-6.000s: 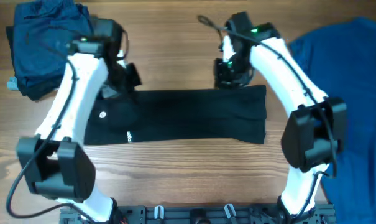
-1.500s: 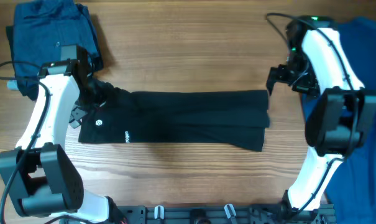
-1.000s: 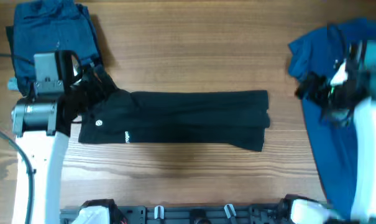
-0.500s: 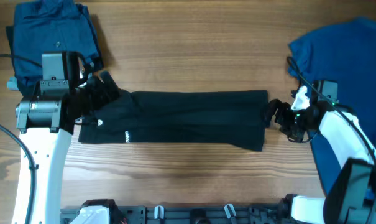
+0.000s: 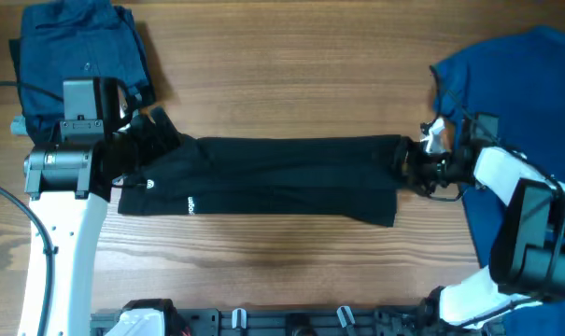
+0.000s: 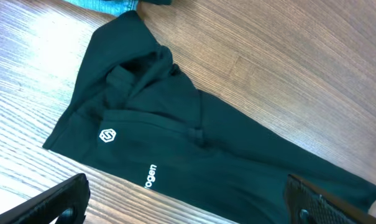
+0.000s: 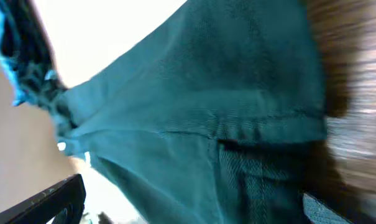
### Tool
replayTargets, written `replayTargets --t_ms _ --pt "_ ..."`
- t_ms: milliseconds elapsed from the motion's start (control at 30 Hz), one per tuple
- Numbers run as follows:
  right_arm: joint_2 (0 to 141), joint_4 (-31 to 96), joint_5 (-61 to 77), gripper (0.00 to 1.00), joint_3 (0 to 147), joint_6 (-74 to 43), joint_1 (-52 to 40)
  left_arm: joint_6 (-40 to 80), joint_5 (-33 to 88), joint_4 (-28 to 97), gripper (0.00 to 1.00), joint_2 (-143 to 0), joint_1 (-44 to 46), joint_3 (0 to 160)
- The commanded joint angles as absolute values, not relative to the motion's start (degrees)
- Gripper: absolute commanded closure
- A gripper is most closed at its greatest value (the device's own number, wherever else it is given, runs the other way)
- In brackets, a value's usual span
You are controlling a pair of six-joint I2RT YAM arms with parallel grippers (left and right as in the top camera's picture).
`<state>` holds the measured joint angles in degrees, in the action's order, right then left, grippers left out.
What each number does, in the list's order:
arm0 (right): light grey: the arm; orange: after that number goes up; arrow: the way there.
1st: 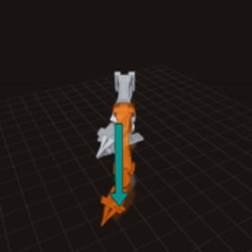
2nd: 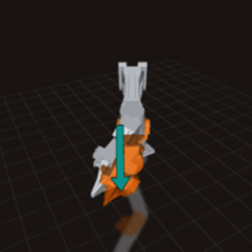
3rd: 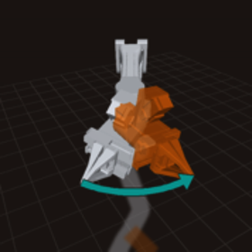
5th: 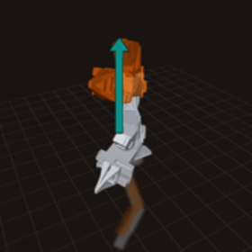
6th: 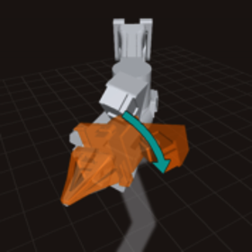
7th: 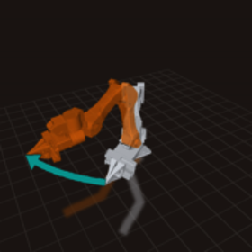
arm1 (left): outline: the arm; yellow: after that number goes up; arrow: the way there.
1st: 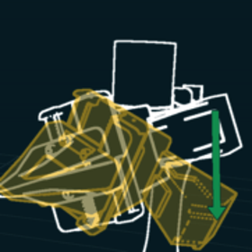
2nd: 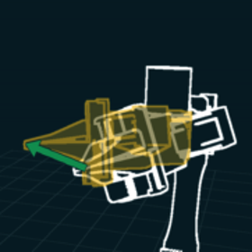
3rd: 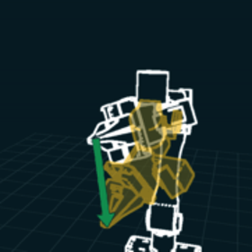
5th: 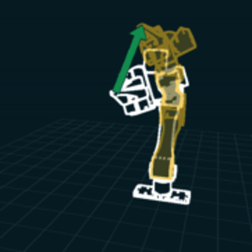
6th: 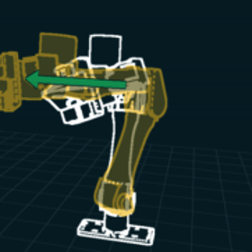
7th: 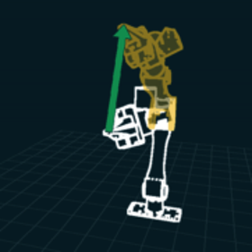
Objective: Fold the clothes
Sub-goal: 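Fold the strip's right end leftward toward the center with the right gripper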
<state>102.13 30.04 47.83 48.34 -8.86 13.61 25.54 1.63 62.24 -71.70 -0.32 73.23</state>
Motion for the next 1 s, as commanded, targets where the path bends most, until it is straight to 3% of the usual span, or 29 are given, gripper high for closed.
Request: replayTargets --t_ms 0,167,267,333,367,433,567,800,967 --pt "112.27 30.24 42.09 0.00 44.49 -8.10 11.31 24.40 2.13 62.41 0.00 -71.92 -0.05 73.41" --pt "115.00 27.51 41.41 0.01 44.49 -13.06 7.90 24.38 2.13 62.43 0.00 -71.92 -0.05 73.41" --pt "114.96 26.09 37.04 0.23 44.51 -17.21 7.88 24.38 2.11 62.87 0.00 -71.92 -0.05 73.41" --pt "114.96 25.71 34.30 0.40 44.69 -19.62 7.90 24.38 2.11 62.85 0.00 -71.92 -0.05 73.41" --pt "114.85 25.69 32.14 0.73 44.84 -22.20 7.90 24.38 2.11 62.85 0.00 -71.92 -0.05 73.41" --pt "114.85 26.89 29.87 0.96 46.28 -22.65 7.90 24.38 2.11 62.85 0.00 -71.92 -0.05 73.41" --pt "114.85 33.08 23.18 0.96 52.01 -24.25 8.25 24.38 2.11 62.85 0.00 -71.92 -0.05 73.41" --pt "114.48 54.52 1.78 0.96 73.36 -24.12 13.47 24.38 2.09 62.87 0.00 -71.92 -0.05 73.41" --pt "114.08 64.73 -4.27 0.96 85.86 -22.70 12.71 24.38 2.11 62.85 0.00 -71.92 -0.05 73.41"
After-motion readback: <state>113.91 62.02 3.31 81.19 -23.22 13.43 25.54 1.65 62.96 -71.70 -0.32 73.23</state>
